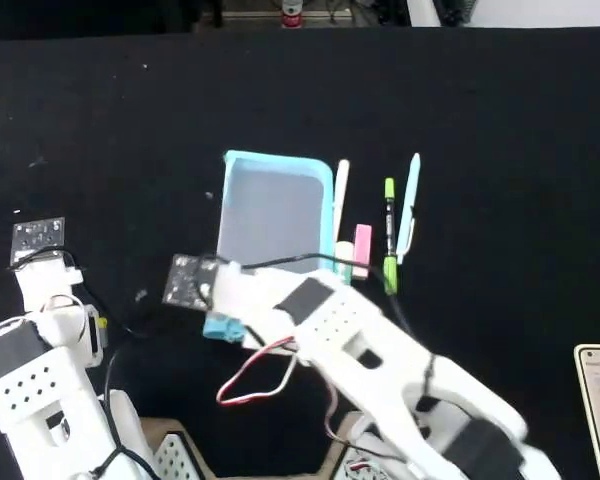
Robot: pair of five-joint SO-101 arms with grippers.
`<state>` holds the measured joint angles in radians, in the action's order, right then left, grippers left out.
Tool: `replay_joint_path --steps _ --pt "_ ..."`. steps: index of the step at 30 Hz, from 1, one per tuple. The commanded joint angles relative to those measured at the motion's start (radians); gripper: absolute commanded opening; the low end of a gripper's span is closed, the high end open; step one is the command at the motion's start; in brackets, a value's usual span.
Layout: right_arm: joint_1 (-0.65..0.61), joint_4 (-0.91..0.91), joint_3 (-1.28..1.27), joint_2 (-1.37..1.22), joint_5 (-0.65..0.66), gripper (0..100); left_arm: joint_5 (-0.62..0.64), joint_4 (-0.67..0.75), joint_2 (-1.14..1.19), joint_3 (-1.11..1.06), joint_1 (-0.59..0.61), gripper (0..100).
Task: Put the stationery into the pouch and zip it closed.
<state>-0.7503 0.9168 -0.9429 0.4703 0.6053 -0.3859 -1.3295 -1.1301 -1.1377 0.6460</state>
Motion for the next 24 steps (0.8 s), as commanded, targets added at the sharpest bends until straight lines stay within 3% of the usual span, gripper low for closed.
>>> replay_joint_path --steps 1,5,17,24 --pt "0.055 0.153 0.101 0.234 -0.011 1.1 0.008 0.101 0.009 0.067 0.001 17" --pt "0.097 0.23 0.194 0.404 -0.011 1.1 0.014 0.104 0.011 0.11 -0.093 17" --pt "0.107 0.239 0.302 0.487 -0.031 1.1 0.075 -0.126 0.012 0.407 -0.633 17" --pt "0.109 0.296 0.38 0.484 -0.051 1.1 0.077 -0.132 0.012 0.407 -0.687 26"
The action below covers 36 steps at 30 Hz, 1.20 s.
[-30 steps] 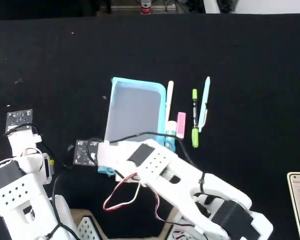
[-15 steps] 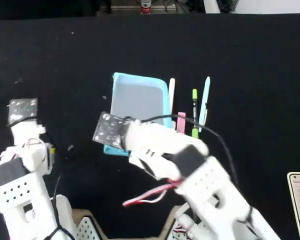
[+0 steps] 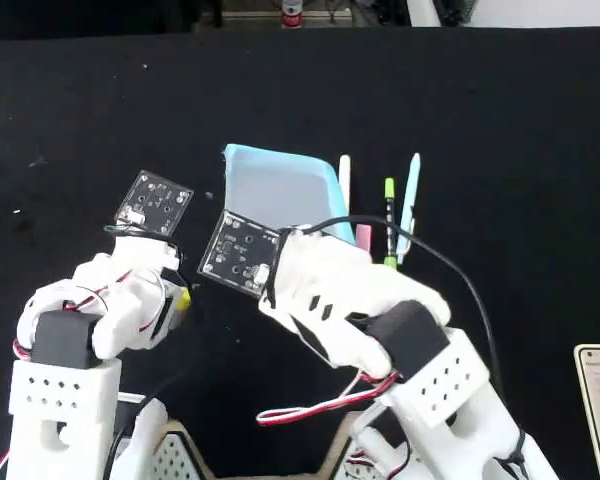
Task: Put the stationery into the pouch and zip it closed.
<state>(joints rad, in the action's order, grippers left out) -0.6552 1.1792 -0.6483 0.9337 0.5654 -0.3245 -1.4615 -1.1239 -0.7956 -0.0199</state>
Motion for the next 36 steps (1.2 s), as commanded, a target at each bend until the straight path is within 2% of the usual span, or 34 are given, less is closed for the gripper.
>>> replay_joint_path --steps 1,7,10,14,17,21,24,30,36 --pt "0.014 0.034 0.085 0.022 -0.011 1.1 0.015 0.0 0.006 0.065 -0.024 25" --pt "0.014 0.034 0.084 0.021 -0.012 1.1 0.029 -0.008 -0.005 0.108 -0.024 23" --pt "0.014 0.031 0.085 0.021 -0.012 1.1 0.133 0.011 -0.005 0.125 -0.028 23" --pt "0.014 0.028 0.085 0.021 -0.012 1.1 0.259 0.121 -0.005 0.038 -0.099 23" --pt "0.012 0.028 0.085 0.021 -0.012 1.1 0.299 0.199 -0.006 -0.031 -0.117 23" --pt "0.012 0.028 0.084 0.021 -0.012 1.1 0.345 0.229 -0.006 -0.053 -0.147 23" --pt "0.012 0.028 0.084 0.021 -0.012 1.1 0.359 0.218 -0.015 -0.05 -0.176 23" --pt "0.012 0.026 0.081 0.021 -0.012 1.1 0.353 0.213 -0.147 -0.056 -0.134 24" --pt "0.012 0.026 0.084 0.021 -0.011 1.1 0.31 0.224 -0.264 -0.171 -0.176 24"
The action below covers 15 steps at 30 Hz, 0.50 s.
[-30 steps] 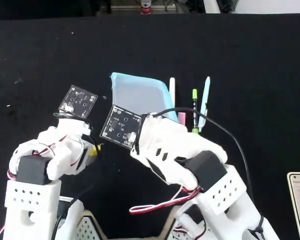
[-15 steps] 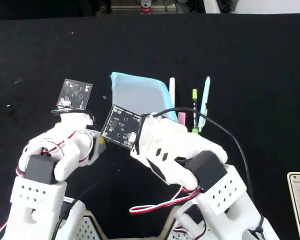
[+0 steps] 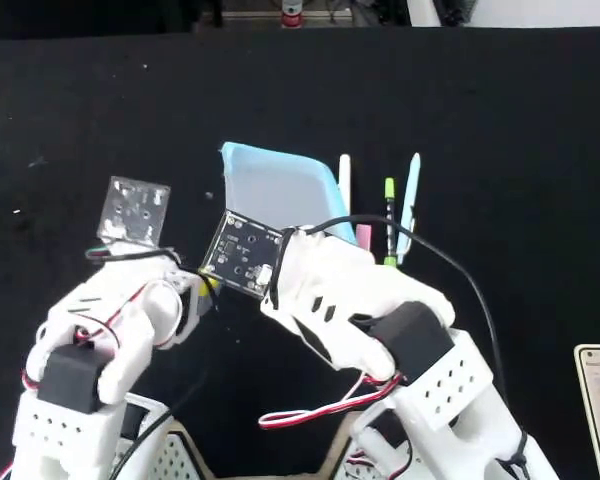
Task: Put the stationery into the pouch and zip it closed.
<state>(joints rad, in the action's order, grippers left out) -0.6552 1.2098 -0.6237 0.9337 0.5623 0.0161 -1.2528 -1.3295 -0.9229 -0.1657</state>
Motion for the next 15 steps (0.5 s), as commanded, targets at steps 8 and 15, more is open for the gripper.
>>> replay_joint_path --steps 8,15 --pt "0.012 -0.005 0.054 0.021 -0.006 1.1 -0.028 0.037 -0.106 -0.067 -0.102 24" --pt "0.012 -0.005 0.054 0.021 -0.003 1.1 -0.029 0.029 -0.184 -0.073 -0.102 24"
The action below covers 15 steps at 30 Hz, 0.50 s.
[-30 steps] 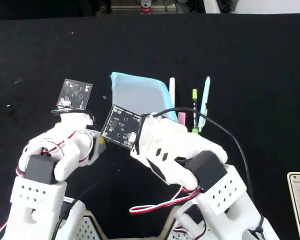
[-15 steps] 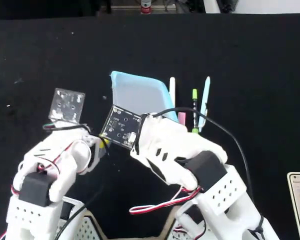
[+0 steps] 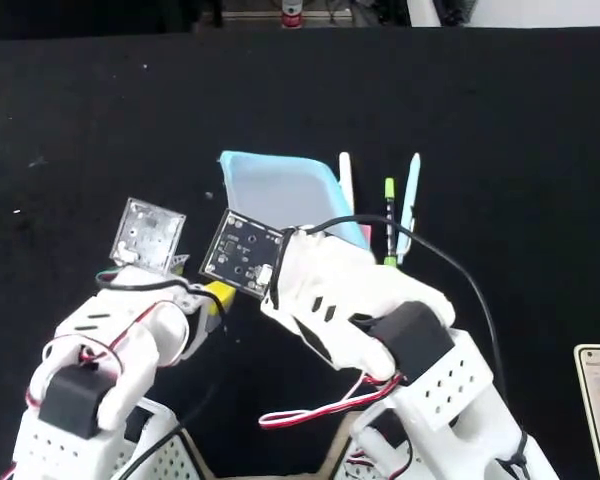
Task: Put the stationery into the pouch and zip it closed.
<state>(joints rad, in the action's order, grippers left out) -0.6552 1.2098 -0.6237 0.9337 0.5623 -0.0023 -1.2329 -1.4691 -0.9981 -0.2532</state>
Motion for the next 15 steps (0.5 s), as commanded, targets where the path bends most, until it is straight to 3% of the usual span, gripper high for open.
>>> replay_joint_path --steps 1,10,15 --pt "0.012 -0.005 0.054 0.021 -0.003 1.1 -0.011 0.009 -0.06 -0.001 -0.015 24" --pt "0.009 -0.028 0.054 0.021 -0.002 1.1 -0.014 0.023 -0.089 -0.045 -0.079 24" --pt "0.009 -0.02 0.054 0.021 -0.002 1.1 -0.014 0.104 -0.087 -0.087 -0.064 24"
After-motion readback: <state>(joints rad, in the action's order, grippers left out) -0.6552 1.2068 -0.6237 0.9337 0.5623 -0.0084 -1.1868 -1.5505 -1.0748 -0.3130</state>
